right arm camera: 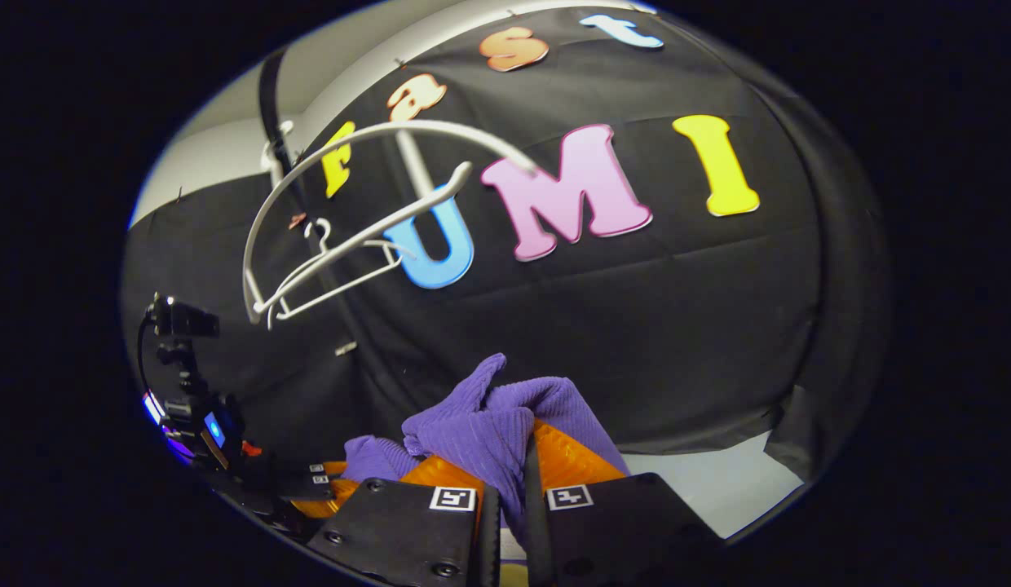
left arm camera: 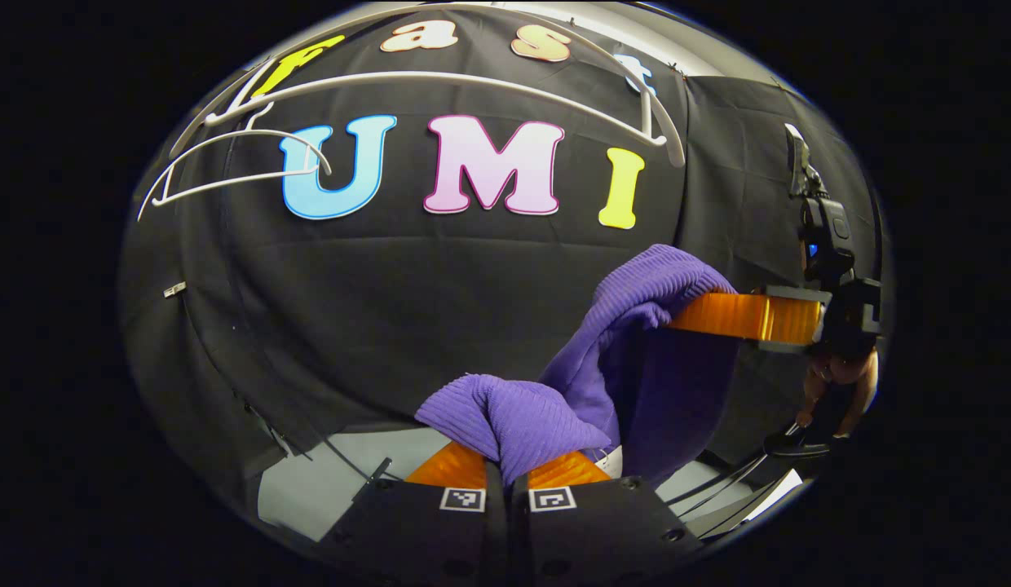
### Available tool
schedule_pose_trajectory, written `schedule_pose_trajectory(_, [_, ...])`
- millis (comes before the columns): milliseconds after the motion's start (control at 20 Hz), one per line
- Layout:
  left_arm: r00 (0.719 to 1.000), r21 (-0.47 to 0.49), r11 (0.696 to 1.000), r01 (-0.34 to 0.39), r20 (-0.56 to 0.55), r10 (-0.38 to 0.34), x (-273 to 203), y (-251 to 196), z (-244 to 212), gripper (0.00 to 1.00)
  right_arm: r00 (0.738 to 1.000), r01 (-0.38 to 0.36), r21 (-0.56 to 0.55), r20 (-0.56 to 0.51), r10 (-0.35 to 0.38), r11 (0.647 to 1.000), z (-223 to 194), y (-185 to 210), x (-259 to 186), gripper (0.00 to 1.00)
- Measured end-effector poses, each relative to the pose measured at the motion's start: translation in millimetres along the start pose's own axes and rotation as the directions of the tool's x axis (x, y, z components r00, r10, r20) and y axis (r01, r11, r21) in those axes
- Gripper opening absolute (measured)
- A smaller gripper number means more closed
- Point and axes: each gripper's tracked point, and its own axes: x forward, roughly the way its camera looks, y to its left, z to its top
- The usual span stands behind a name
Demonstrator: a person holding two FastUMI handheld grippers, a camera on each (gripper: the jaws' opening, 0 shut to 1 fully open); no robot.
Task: Grasp the clothes on the hanger with both hands and then place them into the laundry hamper below.
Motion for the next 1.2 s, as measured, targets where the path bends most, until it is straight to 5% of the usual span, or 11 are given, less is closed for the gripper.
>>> schedule_pose_trajectory(300, [0.983, -0.142, 0.983, -0.115, -0.156, 0.093, -8.5, 24.9, -58.1, 0.05, 0.974, -0.080, -0.182, -0.222, 0.038, 0.980, -78.5, 40.7, 2.0, 0.17])
schedule_pose_trajectory(550, [0.907, -0.241, 0.941, -0.238, -0.401, 0.126, -9.2, 30.7, -131.6, 0.05, 0.887, -0.119, -0.253, -0.461, -0.011, 0.960, -168.8, 44.9, 5.0, 0.18])
schedule_pose_trajectory(900, [0.866, -0.255, 0.928, -0.273, -0.485, 0.121, -12.1, 32.5, -151.2, 0.05, 0.829, -0.118, -0.203, -0.560, -0.016, 0.972, -205.9, 49.5, -4.7, 0.18])
schedule_pose_trajectory(1200, [0.853, -0.249, 0.924, -0.292, -0.505, 0.133, -13.5, 33.3, -157.7, 0.05, 0.806, -0.113, -0.211, -0.591, -0.035, 0.971, -213.4, 45.9, -7.9, 0.18])
